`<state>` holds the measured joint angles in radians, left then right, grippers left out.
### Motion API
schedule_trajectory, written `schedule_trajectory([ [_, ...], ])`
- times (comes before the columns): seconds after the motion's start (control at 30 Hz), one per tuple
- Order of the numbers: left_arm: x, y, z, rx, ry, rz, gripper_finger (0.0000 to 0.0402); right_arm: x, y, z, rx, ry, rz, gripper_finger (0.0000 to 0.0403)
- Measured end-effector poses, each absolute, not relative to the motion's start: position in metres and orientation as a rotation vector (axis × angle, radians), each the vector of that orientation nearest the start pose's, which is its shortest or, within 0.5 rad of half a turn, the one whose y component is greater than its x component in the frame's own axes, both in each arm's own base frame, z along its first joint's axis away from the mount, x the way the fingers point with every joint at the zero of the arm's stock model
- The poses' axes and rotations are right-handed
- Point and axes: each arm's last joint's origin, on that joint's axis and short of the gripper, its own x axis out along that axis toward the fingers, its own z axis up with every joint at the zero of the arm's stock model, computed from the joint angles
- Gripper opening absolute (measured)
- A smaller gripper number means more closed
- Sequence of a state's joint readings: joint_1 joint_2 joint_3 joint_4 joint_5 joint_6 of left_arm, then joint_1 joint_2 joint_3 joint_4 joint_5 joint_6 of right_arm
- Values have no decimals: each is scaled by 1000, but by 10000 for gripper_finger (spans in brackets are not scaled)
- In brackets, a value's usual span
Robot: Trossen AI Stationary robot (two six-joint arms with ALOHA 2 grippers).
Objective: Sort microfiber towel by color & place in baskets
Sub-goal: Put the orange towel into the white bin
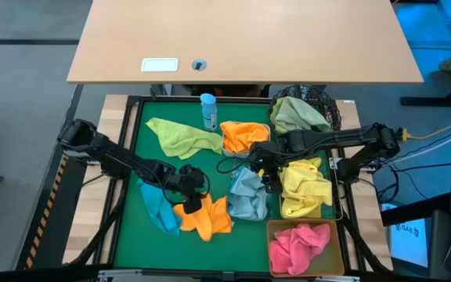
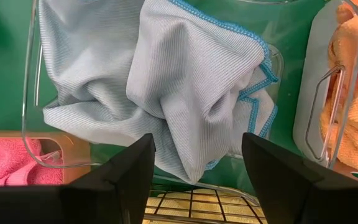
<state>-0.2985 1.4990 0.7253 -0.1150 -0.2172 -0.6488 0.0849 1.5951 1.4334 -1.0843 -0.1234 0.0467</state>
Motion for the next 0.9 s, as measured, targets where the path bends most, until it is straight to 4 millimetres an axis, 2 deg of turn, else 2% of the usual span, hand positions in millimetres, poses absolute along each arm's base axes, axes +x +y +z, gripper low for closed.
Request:
schedule_trajectory([
  [0.27, 263, -77, 149, -492, 858, 207, 198, 307, 30, 296, 64, 1252, 151, 241],
  [0.43, 269, -81, 136, -525, 905, 151, 186, 307, 30, 296, 64, 1252, 152, 241],
  [0.53, 273, -83, 133, -522, 884, 116, 148, 306, 30, 296, 73, 1259, 168, 241],
  [0.73, 282, -87, 142, -542, 780, 1, 19, 286, 30, 313, 90, 1252, 237, 241],
  [0.9, 292, -92, 156, -553, 705, -98, 10, 263, 27, 340, 55, 1144, 199, 241],
])
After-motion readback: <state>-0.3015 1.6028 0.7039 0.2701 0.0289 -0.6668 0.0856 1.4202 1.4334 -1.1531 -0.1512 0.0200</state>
